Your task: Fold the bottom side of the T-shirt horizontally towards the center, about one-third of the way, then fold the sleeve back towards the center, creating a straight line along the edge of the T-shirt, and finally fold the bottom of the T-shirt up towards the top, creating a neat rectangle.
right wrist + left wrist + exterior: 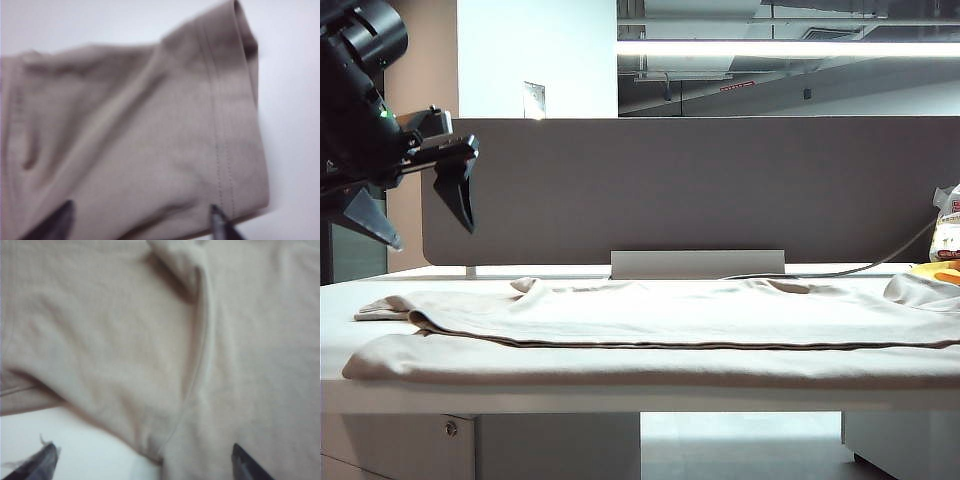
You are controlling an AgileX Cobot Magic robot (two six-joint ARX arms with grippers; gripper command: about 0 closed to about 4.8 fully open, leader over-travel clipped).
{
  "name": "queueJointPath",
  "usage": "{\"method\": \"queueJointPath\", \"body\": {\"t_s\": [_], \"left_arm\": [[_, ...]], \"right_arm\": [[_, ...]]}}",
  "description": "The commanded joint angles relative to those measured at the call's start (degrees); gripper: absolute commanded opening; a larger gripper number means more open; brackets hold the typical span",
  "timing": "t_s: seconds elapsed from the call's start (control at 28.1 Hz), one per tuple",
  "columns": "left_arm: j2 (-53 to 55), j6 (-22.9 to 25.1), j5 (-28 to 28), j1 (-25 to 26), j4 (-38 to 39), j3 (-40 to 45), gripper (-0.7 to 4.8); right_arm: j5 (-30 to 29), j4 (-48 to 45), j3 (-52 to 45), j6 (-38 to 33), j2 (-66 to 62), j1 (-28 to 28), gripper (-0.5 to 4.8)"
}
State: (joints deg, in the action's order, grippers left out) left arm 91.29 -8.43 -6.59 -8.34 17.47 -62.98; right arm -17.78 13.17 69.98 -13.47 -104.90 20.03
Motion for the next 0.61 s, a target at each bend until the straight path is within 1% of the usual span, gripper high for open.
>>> {"method": "queueJointPath", "body": {"t_s": [0.04, 0.11, 0.18, 0.25, 0.32, 0.5, 0.61], "left_arm": [[0.6, 0.9, 0.4, 0.0, 1.1, -0.2, 4.56], [0.9, 1.0, 0.4, 0.0, 0.7, -0.2, 4.56], [1.1, 0.9, 0.4, 0.0, -0.5, -0.2, 4.56], [1.9, 0.5, 0.6, 0.0, -2.3, -0.3, 4.26], [2.9, 0.4, 1.1, 0.1, -3.4, -0.6, 4.21], [7.9, -1.1, 1.4, 0.9, -2.7, -4.3, 4.21], [11.1, -1.2, 1.9, 1.3, -1.5, -7.3, 4.21]], "right_arm": [[0.4, 2.3, 2.5, -0.1, -2.2, 1.7, 3.83], [2.3, 2.2, 2.5, 0.0, -2.3, 3.2, 3.82], [2.8, 1.5, 2.6, 0.0, -2.3, 4.6, 3.82], [2.5, 1.2, 2.7, 0.0, -2.4, 5.4, 3.82], [2.4, 0.5, 2.7, 0.0, -2.5, 5.9, 3.82], [2.0, -0.5, 2.7, 0.0, -2.6, 5.8, 3.82], [1.1, -0.8, 2.7, 0.0, -2.9, 5.8, 3.82]]}}
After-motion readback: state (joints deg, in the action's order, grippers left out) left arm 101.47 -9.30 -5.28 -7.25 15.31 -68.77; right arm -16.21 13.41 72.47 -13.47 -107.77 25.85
